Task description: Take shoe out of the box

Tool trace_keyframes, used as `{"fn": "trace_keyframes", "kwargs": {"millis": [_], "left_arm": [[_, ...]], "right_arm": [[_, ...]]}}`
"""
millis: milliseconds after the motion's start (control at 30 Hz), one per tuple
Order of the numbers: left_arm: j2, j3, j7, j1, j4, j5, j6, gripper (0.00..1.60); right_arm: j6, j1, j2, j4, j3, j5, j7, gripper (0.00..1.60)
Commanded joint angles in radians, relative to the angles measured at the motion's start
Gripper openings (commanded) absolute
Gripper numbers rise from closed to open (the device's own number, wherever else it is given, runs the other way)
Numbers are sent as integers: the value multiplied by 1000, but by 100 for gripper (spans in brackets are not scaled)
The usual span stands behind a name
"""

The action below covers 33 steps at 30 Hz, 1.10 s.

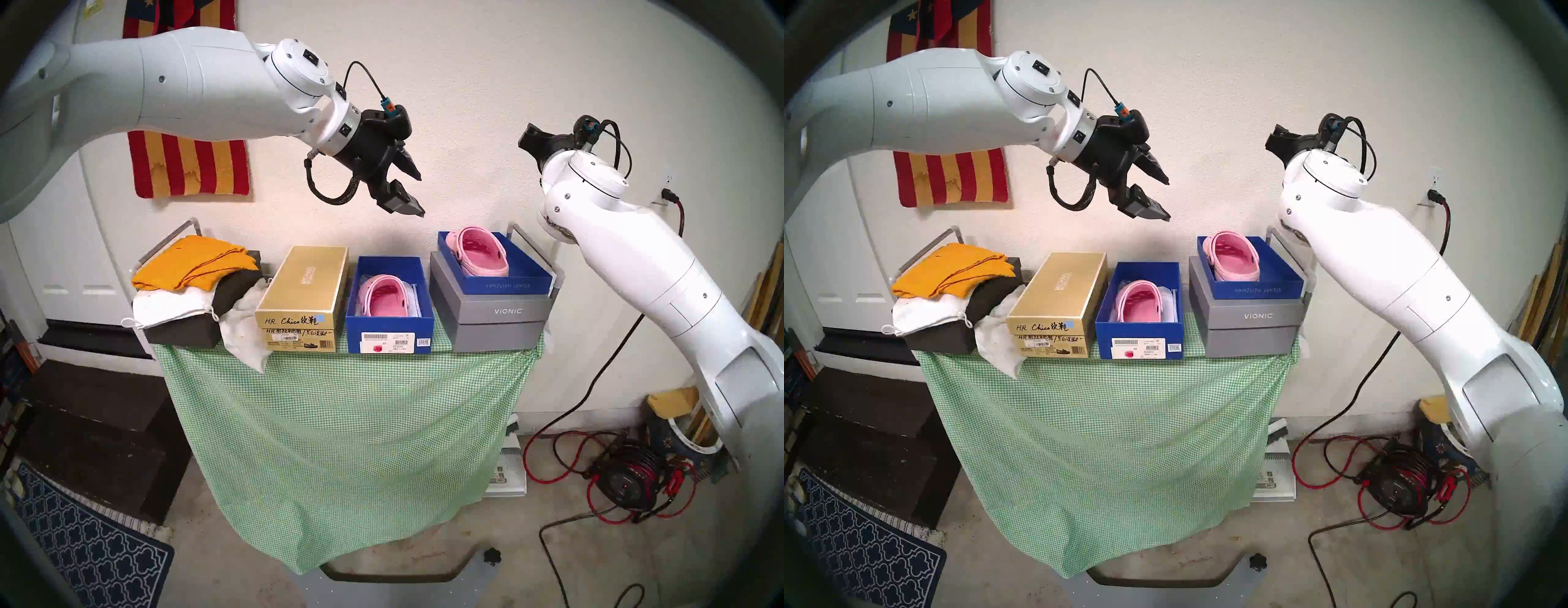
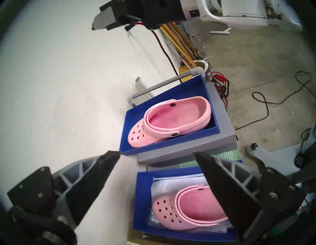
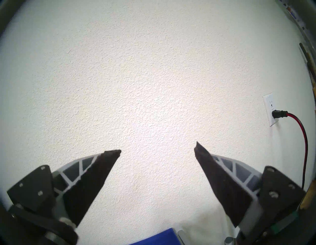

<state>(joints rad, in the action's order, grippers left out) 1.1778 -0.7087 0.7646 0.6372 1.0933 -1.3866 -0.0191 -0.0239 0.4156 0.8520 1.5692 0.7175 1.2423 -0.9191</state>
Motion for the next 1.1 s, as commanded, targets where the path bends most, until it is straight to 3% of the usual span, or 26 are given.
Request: {"fn": "trace_keyframes", "kwargs": {"millis": [0, 233, 267, 300, 400, 567, 867, 1067], "left_arm": [[19, 8, 15, -13, -29, -1, -14, 160], [20, 9, 19, -14, -32, -1, -14, 160], [82, -28, 40, -24, -107, 18, 60, 160], [82, -28, 40, -24, -107, 18, 60, 160], [131, -78, 26, -87, -164, 40, 100, 160], [156, -130, 16, -157, -175, 35, 150, 160], [232, -170, 32, -255, -199, 37, 226, 160], [274, -181, 97, -320, -325, 24, 261, 160]], "right_arm": [[2, 3, -2, -1, 1, 0, 1, 160], [1, 4, -1, -1, 4, -2, 1, 160], [0, 5, -1, -1, 4, -2, 2, 160], [0, 5, -1, -1, 4, -2, 2, 160], [1, 5, 0, -1, 5, -4, 3, 160], [1, 6, 0, -2, 7, -6, 5, 160], [0, 8, 1, -2, 9, -8, 6, 160], [-2, 10, 2, -1, 12, -9, 5, 160]]}}
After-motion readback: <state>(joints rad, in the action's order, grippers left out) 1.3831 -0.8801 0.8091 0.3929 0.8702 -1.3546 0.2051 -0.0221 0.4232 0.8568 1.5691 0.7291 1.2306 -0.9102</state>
